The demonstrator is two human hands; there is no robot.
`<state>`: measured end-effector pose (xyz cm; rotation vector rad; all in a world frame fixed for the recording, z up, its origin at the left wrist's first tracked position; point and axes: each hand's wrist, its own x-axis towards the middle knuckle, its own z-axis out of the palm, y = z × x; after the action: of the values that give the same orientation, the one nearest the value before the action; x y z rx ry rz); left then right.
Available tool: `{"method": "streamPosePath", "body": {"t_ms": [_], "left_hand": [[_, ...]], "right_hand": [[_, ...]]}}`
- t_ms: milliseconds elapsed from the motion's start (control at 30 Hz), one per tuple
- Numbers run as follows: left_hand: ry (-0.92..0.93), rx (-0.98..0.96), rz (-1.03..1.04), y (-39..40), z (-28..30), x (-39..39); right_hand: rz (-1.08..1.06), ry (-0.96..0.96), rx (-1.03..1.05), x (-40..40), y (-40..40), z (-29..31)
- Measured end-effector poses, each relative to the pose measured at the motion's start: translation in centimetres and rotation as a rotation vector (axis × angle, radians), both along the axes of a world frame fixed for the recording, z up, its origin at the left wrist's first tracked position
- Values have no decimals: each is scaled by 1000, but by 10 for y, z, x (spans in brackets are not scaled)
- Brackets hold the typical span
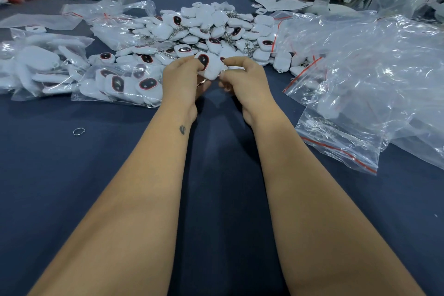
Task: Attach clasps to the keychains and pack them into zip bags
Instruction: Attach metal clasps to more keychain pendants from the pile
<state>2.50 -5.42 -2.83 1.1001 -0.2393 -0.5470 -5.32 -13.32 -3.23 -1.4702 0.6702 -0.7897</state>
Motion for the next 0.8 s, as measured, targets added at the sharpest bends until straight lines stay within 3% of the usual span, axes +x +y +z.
{"method": "streamPosePath", "body": {"t_ms": [133, 400, 567, 733, 800], "left_hand": [[28, 28, 8, -1, 0, 2], [-140, 48, 33, -3, 1, -6], [-428, 155, 65, 3, 2, -8], [-566, 234, 373, 22, 15, 5], [-679, 390, 514, 31, 18, 12]], "right_hand": [[-29, -65, 49, -2, -2, 0], [-9, -205, 159, -5, -4, 4], [-9, -187, 121, -6, -2, 4], [-55, -214, 177, -5, -3, 4], [-70, -207, 181, -6, -3, 4]]}}
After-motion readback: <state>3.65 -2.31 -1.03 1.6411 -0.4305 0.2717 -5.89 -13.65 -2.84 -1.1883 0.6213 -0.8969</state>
